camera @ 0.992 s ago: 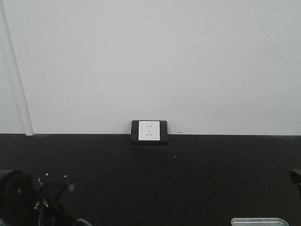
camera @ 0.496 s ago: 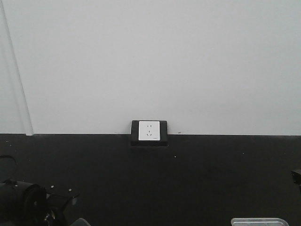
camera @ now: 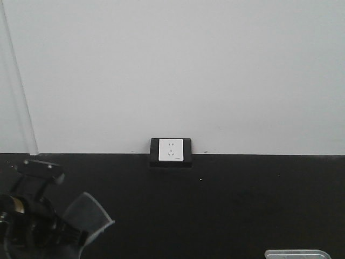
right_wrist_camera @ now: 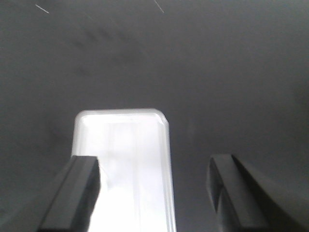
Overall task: Wipe beaker with gray cloth and return to tray
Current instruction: 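Grasp the glass beaker lying in the clear tray with the right gripper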
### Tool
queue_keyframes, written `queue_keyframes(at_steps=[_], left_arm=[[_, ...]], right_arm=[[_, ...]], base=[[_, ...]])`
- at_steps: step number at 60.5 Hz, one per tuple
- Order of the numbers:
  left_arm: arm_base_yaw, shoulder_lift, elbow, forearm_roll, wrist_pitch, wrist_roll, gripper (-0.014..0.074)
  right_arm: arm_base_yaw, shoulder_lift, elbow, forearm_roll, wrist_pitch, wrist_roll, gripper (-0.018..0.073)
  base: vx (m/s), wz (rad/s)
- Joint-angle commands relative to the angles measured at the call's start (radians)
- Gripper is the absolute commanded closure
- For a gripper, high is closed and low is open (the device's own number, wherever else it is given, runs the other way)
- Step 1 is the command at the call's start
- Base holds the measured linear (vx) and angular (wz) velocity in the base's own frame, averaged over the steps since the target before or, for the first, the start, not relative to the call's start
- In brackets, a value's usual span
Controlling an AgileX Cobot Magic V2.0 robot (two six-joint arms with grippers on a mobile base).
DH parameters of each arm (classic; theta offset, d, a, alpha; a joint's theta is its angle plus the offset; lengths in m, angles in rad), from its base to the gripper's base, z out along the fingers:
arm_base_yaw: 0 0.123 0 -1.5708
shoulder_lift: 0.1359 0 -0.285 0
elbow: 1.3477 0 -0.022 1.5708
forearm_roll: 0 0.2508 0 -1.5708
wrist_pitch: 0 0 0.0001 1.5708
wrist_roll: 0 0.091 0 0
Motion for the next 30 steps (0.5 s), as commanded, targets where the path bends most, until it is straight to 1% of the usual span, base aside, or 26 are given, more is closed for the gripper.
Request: queue_keyframes(at_steps=[1,8,19,30], left_arm=[[-0.006,-0.140,-0.025,-0.008,-0.049,0.000,0.0603],[-0.006,-0.237,-0.025,-0.007,-0.039,0.000,0.0603],[-0.006,-0.275,-0.024,-0.007,-0.002,0.000,0.0602],[-0.006,-0.275,-0.022,-0.007,0.014,0.000,0.0602]], right_arm=[[-0.027,0.031,-0.035,0.023,-0.017,0.007,0.0095],[-0.027,0.136,-0.035,0.108,-0.003,-0.056,0.0116],[-0.027,0.288,-0.035,0.236,-0.017,-0.158,0.0117],[-0.027,0.389,-0.035,0.288,-0.046,-0.205,0.0117]], base=[[0.00,0.00],[0.00,0.00],[0.00,0.00],[0.00,0.00]])
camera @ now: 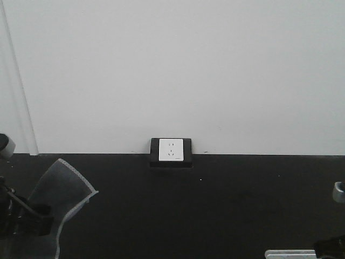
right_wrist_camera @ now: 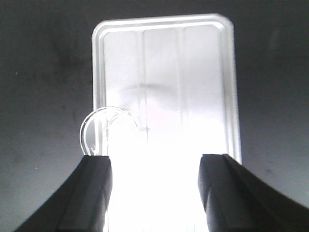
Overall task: Wipe beaker with gray cloth and return to tray
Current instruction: 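Grasp the glass beaker lying in the clear tray with the right gripper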
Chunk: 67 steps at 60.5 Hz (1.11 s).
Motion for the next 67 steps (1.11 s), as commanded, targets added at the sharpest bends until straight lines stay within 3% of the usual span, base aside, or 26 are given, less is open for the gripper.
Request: queue_keyframes(at_steps=[1,45,52,67], left_arm=[[-0.006,-0.022,-0.025,-0.007,-0.057,0.000,0.0602],[-0.006,-0.022,-0.025,-0.007,-0.058,-0.029,0.0602],[-0.006,-0.022,-0.025,-0.007,-0.057,-0.029,0.0602],[-0.006,-0.022,-0.025,-0.007,-0.057,-0.029,0.0602]], right_arm=[[-0.007,0.015,-0.032,0.033,-0.056,-0.034,0.0117],[-0.007,0.248,-0.032,0.123,-0.138,-0.127,0.0137],[-0.007,0.265,-0.032,0.123,-0.156,-0.128,0.0204],[-0.007,0.265,-0.032,0.133,-0.156,-0.141,0.0575]], base=[[0.00,0.00],[0.00,0.00],[0.00,0.00],[0.00,0.00]])
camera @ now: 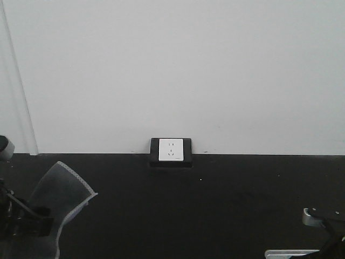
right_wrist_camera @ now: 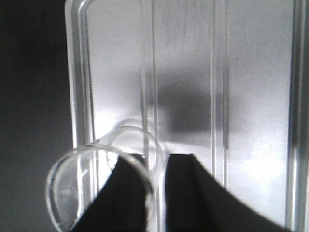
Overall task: Wipe beaker with gray cloth and return to tray
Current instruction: 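Lift the beaker and bring it toward the cloth in the left gripper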
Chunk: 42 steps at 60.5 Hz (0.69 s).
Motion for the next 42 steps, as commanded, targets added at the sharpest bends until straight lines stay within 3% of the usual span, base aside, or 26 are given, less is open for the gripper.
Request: queue_keyframes(at_steps=[1,16,28,36,42], left_arm=[[-0.006,-0.022,-0.026,-0.007,-0.064,-0.010,0.0602],[-0.006,-0.022,-0.026,-0.007,-0.064,-0.010,0.0602],[-0.006,-0.022,-0.026,-0.007,-0.066,-0.010,0.0602],[-0.006,-0.022,-0.026,-0.011,-0.066,-0.009,0.0601],[-0.006,-0.022,-0.026,-0.046,-0.072,0.000,0.0600]], right_arm=[[-0.007,-0.037,-0.029,0.011,-0.022,-0.025,0.0574],[-0.007,-0.071,-0.029,0.011,0.021,-0.031,0.0571],[-0.007,-0.223,-0.029,0.020,0.035,-0.031,0.0571],[-0.005,-0.355,-0.029,0.079,0.034,-0.044,0.0571],[-0.005,-0.418,-0.029,0.198,0.041,-0.117,0.0571]], base=[[0.00,0.00],[0.00,0.00],[0.00,0.00],[0.00,0.00],[0.00,0.00]])
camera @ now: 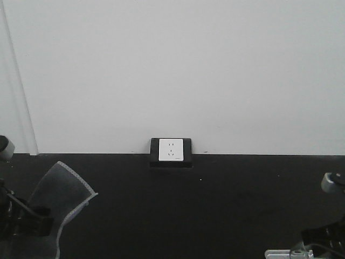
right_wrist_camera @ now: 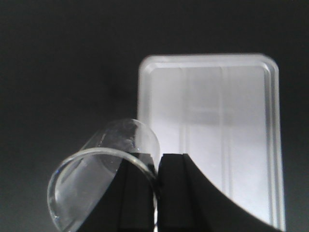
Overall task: Wipe beaker with gray cloth and return to tray
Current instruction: 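Lift the beaker and bring it toward the cloth in the left gripper, then rub the gray cloth over the held beaker with the left gripper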
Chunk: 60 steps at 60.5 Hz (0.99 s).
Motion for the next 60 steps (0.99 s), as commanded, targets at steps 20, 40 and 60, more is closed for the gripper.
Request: queue_keyframes(at_steps=[20,40,60], left_arm=[[-0.084,0.029,-0.026,-0.438,-0.178,0.266,0.0598],[-0.250,0.175,-0.027,-0.794,-0.283,0.467,0.0596],[-0.294,0.296,-0.027,-0.898,-0.308,0.526,0.0596]], right_arm=[[0.166,-0.073,-0.027,0.428,-0.080,-0.256,0.0569],[0.347,0.027,-0.027,0.542,-0.171,-0.292,0.0569],[0.355,0.040,-0.040,0.591,-0.135,-0.344,0.0569]], base=[[0.00,0.00],[0.00,0.00],[0.00,0.00]])
